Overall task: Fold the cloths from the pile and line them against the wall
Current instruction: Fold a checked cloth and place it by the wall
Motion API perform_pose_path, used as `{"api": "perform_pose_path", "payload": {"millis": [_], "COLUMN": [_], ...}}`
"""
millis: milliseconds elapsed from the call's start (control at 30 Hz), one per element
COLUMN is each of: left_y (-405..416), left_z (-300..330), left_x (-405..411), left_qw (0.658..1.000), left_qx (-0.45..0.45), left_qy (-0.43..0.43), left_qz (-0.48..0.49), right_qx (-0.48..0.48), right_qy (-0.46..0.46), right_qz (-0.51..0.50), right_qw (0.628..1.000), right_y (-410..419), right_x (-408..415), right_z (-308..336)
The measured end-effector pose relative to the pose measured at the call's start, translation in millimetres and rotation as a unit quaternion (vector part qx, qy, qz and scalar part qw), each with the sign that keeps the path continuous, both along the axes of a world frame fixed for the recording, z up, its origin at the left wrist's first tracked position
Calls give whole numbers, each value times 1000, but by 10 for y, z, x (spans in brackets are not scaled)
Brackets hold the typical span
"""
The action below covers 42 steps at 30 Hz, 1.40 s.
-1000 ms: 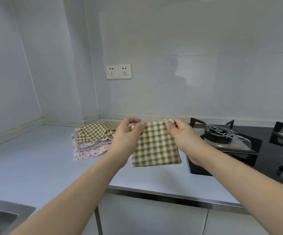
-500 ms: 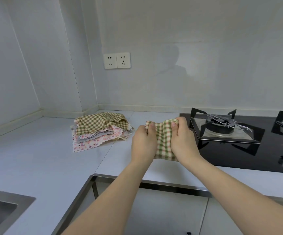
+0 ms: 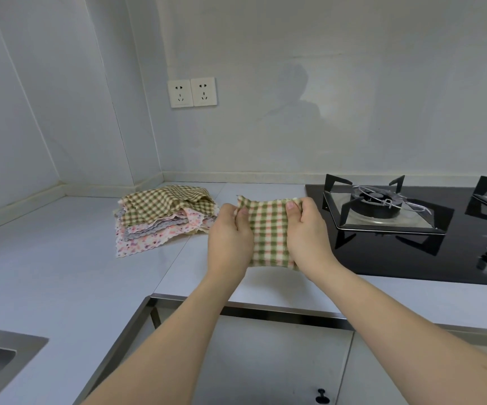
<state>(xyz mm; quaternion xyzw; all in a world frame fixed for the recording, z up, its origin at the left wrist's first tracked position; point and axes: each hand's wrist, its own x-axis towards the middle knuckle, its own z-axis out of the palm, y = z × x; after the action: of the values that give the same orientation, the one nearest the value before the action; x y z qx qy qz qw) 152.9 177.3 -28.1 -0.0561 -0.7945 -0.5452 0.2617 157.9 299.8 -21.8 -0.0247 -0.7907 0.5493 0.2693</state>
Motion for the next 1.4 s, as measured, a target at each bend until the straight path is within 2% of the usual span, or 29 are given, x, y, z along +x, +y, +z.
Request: {"api": "perform_pose_path", "payload": {"millis": [67,200,433,533,667,733,867,1067,1200,1400], "left_y": [20,-8,61,149,386,526,860,1444,2155,3559], "left_z": [-39,-111,-190,23,682,1032,1529,1792,1873,1947], "left_x": [-62,-357,-1309,-1542,-1553,-1458,-1237,-1157,-1048,-853], "left_qw": [1000,991,987,978,968,960,948,939,933,928], "left_qx": [22,72,76,84,84,84,79,51,26,43], "left_qy": [-15,-103,-136,-184,-226,-254,-292,-312,-314,-320], "left_qz": [-7,-49,-48,-44,-62,-77,-103,-135,-171,-187], "right_qx": [-27,-49,-117,-148,-167,-187,-144,-109,-125,-128], "right_qy": [-12,-63,-166,-250,-336,-343,-337,-305,-276,-261], "right_qz": [-7,8,17,24,-9,-41,-122,-169,-181,-177], "right_qw": [1000,997,979,957,927,919,922,931,936,940], "right_y": [2,81,208,292,425,508,754,1359,2131,3507], "right_x": [-89,-439,-1502,-1724,-1611,-1451,-1136,-903,-674,-429], "right_z": [-62,-199,-332,-102,519,828,1334,1622,1709,1823]}}
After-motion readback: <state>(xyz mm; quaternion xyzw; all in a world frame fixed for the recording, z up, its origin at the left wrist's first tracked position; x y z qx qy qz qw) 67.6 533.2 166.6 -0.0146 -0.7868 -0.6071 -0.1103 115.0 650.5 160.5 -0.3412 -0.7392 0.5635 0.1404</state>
